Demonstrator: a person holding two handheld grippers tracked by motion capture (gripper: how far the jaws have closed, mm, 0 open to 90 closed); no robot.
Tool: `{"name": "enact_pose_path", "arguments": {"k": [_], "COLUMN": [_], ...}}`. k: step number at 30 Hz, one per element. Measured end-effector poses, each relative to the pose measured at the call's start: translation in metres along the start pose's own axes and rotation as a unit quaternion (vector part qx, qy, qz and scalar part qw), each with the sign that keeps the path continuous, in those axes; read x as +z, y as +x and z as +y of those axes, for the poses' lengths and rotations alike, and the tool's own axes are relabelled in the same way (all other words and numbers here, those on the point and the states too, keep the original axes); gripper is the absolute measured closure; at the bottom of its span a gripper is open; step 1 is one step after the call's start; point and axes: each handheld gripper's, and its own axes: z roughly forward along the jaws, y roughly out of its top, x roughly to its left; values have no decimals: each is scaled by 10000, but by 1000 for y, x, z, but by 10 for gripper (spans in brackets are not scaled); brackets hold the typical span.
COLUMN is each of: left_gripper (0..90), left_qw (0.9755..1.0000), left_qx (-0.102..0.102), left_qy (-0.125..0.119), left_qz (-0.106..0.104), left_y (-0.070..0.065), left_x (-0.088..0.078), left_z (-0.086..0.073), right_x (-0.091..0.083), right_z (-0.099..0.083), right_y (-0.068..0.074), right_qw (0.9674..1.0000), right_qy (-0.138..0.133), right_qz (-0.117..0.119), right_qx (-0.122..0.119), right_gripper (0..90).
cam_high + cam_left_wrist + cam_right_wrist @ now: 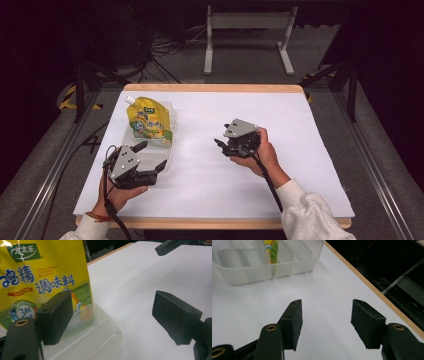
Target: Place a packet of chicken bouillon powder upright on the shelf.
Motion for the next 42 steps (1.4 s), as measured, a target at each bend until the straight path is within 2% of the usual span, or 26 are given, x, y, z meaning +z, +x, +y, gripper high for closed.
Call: {"name": "enact_pose_path", "arguments": {"k": [2,13,18,20,22,25,32,34,42], "left_gripper": [159,124,115,111,111,111,111,111,113], "left_qw": [10000,9993,9986,9982,9978,9972,9949,9941,9905], "left_qx": [29,100,230,247,331,326,479,486,631], "left_qy": [38,235,331,283,283,275,388,443,663], "left_qz": [6,-266,-353,-477,-492,-615,-793,-859,-1027], "left_y": [-3,-20,-27,-29,-32,-35,-45,-48,-57], "left_x": [1,8,11,12,12,12,17,20,28], "left_z": [0,-3,-5,-6,-5,-5,-8,-9,-15], "right_x": [-4,-25,-33,-36,-38,-43,-54,-58,-74], "right_z": [-3,-24,-35,-40,-44,-53,-71,-78,-101], "right_y": [-1,-3,-3,-3,-3,-3,-3,-4,-7], "right_qw": [10000,9997,9993,9992,9990,9988,9987,9987,9986], "right_qy": [34,197,306,336,375,425,463,480,457], "right_qz": [5,-43,-59,-75,-75,-74,-130,-149,-228], "right_qx": [-24,-141,-195,-202,-210,-240,-189,-77,112], "right_gripper": [408,330,280,266,253,242,230,228,213]}}
